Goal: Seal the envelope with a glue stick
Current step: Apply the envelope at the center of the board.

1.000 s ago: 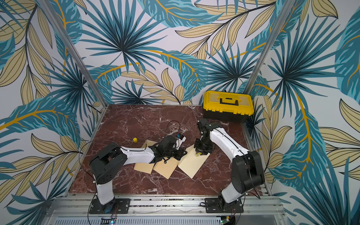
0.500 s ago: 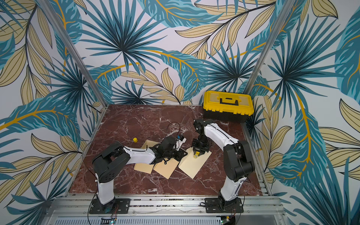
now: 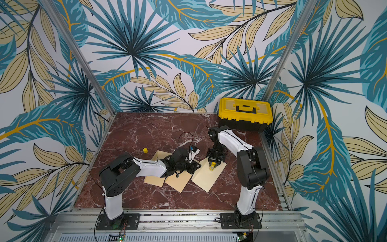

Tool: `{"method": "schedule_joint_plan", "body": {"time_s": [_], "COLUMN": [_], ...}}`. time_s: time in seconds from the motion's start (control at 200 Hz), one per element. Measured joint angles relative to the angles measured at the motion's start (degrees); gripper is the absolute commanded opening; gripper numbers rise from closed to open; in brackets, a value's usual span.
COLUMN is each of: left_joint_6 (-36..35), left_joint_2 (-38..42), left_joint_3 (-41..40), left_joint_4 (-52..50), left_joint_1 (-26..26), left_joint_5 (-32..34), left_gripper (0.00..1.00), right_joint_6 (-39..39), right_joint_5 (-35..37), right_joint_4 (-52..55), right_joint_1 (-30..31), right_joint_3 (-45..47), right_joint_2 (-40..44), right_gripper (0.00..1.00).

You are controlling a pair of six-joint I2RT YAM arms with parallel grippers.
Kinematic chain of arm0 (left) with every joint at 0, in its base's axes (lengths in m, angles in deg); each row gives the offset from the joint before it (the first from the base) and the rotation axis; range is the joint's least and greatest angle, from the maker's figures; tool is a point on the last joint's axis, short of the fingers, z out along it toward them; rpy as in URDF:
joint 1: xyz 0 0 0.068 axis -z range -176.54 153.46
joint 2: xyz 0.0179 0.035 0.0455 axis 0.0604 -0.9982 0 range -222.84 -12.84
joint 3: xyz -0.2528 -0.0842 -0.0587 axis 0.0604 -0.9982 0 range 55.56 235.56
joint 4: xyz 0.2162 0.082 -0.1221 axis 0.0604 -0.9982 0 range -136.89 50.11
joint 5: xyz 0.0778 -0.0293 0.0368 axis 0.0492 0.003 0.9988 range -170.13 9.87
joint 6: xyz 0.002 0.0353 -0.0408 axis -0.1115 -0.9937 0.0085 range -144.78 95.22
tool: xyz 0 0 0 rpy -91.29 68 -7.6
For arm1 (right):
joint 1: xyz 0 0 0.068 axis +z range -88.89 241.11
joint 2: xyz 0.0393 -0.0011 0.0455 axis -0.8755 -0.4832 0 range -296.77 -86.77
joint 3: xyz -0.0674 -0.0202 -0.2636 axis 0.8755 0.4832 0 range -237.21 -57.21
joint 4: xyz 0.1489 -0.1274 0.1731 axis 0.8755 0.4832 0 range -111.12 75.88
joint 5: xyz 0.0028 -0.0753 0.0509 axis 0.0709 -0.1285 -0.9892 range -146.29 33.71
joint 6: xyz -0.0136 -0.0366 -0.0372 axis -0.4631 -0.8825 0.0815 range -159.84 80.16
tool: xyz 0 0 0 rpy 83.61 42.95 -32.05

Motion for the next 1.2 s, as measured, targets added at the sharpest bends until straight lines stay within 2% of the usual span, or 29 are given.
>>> {"method": "schedule_joint_plan", "body": {"time_s": [0.235,0.381,0.646,0.756,0.876,1.117,1.197], "left_joint_6": [0.0,0.0,0.0,0.0,0.0,0.0,0.0], "left_joint_2": [0.0,0.0,-0.1,-0.1,-0.1,-0.5,-0.6], "left_joint_3": [-0.2,-0.2,-0.2,-0.2,-0.2,-0.2,-0.2], "left_joint_4": [0.2,0.3,0.9,0.9,0.9,0.9,0.9], "left_joint_1": [-0.1,-0.1,-0.1,-0.2,-0.2,-0.3,-0.3], "left_joint_5": [-0.6,-1.0,-1.1,-1.1,-1.1,-1.2,-1.2], "left_gripper": [0.03,0.02,0.03,0.03,0.03,0.02,0.03], "right_joint_6": [-0.5,-0.6,-0.2,0.1,0.3,0.3,0.2], "right_joint_5": [-4.1,-4.0,6.2,7.5,5.4,-4.7,-4.9], "right_joint_4": [0.3,0.7,0.5,-0.7,-1.8,-3.5,-3.5], "right_joint_1": [0.8,2.3,2.5,2.5,2.4,2.4,2.6], "right_joint_3": [1.2,1.2,-1.3,-1.3,-0.5,3.8,3.8], "right_joint_2": [0.1,0.1,0.1,0.1,0.2,2.2,2.2], "right_gripper": [0.0,0.0,0.0,0.0,0.0,0.0,0.0]}}
